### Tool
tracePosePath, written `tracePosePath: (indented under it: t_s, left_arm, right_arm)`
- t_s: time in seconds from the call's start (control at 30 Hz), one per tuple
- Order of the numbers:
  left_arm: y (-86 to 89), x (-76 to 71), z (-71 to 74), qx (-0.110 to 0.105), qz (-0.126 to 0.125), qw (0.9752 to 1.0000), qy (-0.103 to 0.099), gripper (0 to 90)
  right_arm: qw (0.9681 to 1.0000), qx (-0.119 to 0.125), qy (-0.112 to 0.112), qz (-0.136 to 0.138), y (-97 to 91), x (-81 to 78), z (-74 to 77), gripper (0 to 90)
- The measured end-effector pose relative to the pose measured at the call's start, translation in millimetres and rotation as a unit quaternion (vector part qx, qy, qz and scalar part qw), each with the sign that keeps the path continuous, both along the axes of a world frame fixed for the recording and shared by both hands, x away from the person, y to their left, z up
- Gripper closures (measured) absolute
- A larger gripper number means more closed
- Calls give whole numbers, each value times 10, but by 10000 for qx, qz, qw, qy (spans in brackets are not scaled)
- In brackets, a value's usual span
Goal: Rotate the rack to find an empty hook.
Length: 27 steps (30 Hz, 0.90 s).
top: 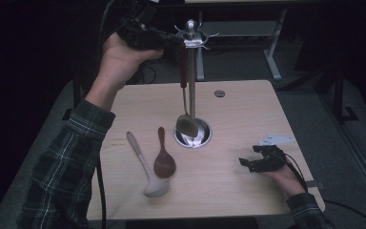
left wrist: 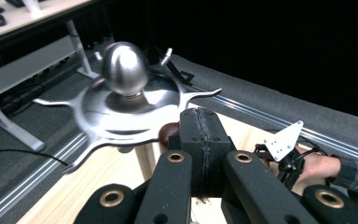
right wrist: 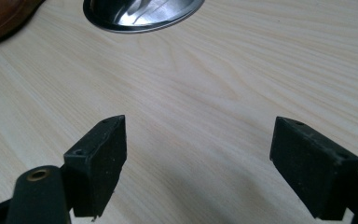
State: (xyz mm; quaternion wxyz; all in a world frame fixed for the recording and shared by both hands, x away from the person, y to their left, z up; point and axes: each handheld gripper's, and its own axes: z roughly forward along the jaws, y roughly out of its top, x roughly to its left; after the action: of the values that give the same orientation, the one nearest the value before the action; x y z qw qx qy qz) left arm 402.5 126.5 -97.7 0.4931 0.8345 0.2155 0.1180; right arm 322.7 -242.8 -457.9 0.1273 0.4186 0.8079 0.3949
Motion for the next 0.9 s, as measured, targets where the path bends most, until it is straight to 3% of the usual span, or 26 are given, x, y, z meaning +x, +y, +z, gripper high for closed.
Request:
tracePosePath:
  t_s: [0.37,0.63,0.9]
  left_arm:
    - [-241,33,-148,294,-15,9996,12,899]
    - [-230,34,-173,467,90,9989,-53,899]
    - [-86,79,-180,427,307,9986,-46,899]
  right_arm:
    - [10000,-26,36,33,0,8,-19,184]
    - [10000,-26,38,31,-8,17,-24,184]
    - [10000,-57,71,15,1,30,-43,182]
